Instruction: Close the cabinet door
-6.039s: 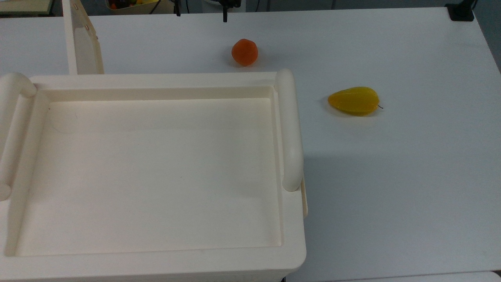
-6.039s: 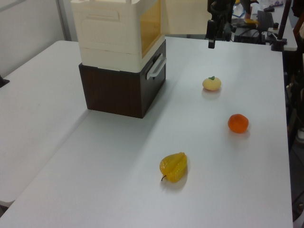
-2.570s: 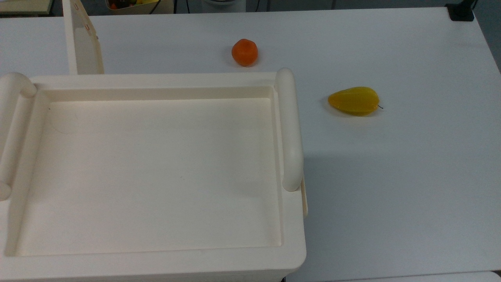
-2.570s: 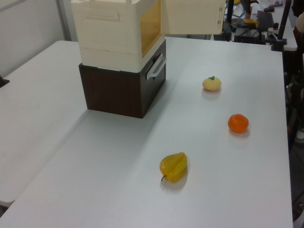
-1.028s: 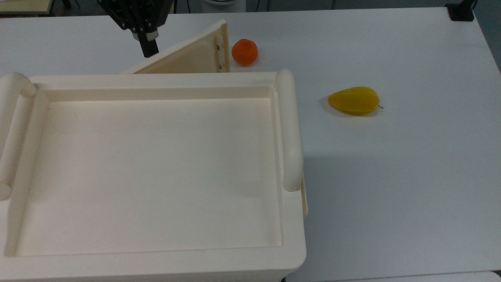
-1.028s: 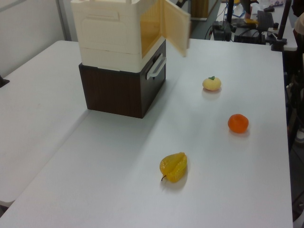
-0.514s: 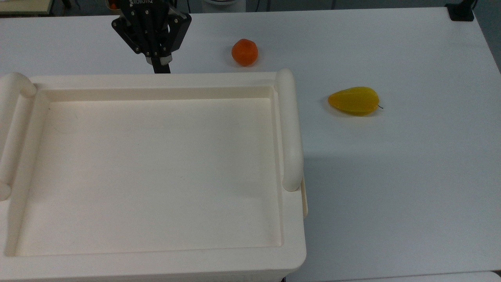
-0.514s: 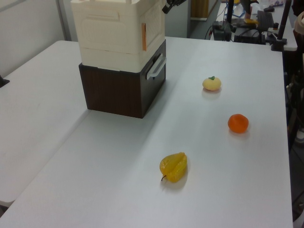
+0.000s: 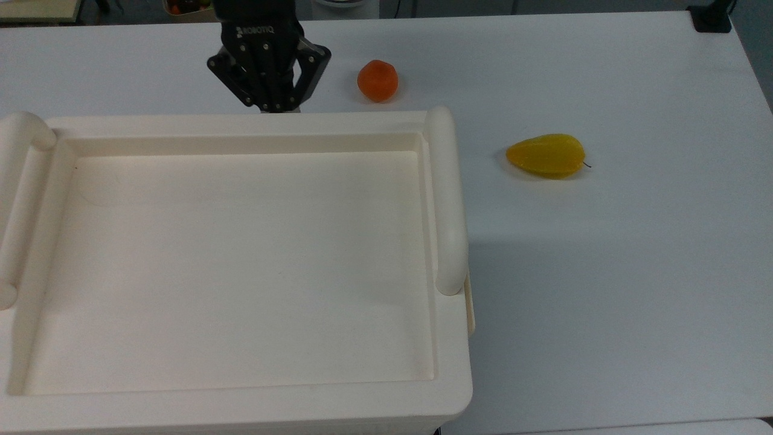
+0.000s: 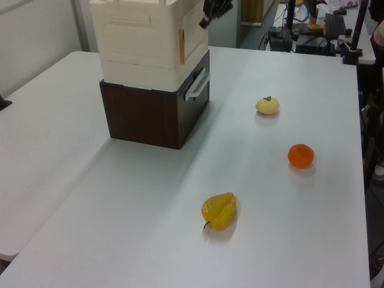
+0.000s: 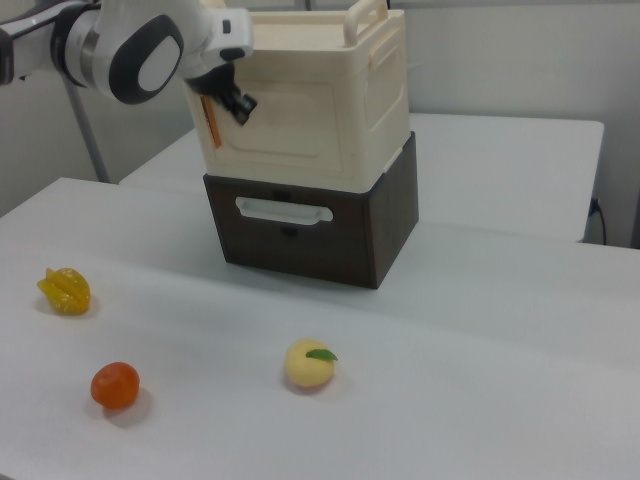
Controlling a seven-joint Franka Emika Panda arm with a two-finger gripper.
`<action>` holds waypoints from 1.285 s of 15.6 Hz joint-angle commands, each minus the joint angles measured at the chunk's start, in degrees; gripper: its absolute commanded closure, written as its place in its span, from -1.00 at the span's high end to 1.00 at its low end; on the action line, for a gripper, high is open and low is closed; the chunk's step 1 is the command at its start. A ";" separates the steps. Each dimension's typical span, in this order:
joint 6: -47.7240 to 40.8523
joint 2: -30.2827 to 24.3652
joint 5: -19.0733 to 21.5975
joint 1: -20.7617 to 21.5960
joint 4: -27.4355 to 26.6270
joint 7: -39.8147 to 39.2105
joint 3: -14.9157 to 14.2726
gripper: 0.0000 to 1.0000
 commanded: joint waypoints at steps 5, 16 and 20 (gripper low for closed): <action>-27.19 -5.73 -14.10 2.99 -2.65 -3.81 0.64 -1.00; -37.95 -11.10 -20.36 2.99 -6.17 -11.48 0.81 -0.29; -37.95 -11.10 -20.27 2.99 -6.17 -11.39 0.81 0.68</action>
